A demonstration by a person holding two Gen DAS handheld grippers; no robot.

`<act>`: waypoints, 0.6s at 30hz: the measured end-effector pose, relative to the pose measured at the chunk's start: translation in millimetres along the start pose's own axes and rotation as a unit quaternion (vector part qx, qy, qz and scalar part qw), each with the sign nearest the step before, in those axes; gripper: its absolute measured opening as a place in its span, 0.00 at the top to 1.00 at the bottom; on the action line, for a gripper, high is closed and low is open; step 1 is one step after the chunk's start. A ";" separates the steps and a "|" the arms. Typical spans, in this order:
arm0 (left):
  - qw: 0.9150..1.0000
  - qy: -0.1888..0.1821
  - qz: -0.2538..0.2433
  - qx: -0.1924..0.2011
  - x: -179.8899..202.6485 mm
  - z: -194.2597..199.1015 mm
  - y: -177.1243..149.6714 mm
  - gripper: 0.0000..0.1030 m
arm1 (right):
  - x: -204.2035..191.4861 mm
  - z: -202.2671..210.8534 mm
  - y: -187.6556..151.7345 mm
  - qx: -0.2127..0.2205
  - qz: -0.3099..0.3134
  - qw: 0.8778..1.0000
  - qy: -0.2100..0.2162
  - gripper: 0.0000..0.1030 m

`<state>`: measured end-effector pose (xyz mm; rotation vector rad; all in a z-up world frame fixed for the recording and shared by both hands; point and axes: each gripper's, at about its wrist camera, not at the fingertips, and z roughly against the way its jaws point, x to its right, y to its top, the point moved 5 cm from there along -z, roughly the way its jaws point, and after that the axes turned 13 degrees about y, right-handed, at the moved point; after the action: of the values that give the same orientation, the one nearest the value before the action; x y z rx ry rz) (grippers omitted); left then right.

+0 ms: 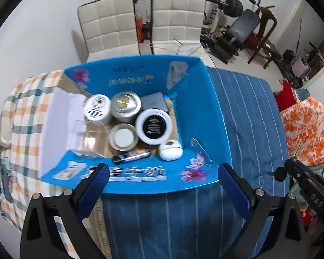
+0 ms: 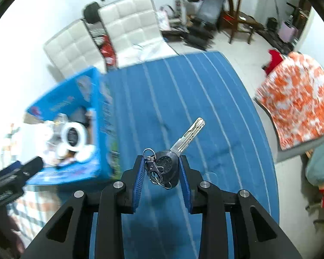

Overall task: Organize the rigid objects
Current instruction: 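Grasp the black-fob key on the table with the right tool, then carry the key into the blue box and open the right tool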

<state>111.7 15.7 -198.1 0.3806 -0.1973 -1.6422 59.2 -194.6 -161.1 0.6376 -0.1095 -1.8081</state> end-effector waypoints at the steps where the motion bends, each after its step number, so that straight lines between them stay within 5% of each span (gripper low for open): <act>1: 1.000 -0.001 0.002 0.000 -4.6 2.9 1.9 0.00 | -8.6 5.0 3.7 0.003 0.006 1.000 0.009 0.68; 9: 0.999 0.017 0.040 0.031 -54.9 26.7 25.0 0.00 | -81.3 12.4 29.5 0.003 0.067 0.994 0.081 0.67; 18: 0.997 0.045 0.058 0.009 -89.5 -6.3 31.2 0.00 | -138.0 -37.1 46.1 -0.013 0.100 0.989 0.107 0.67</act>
<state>149.2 101.4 -181.4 0.4485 -0.1641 -1.5075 143.2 -75.7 -124.4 0.7706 -0.0052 -1.5376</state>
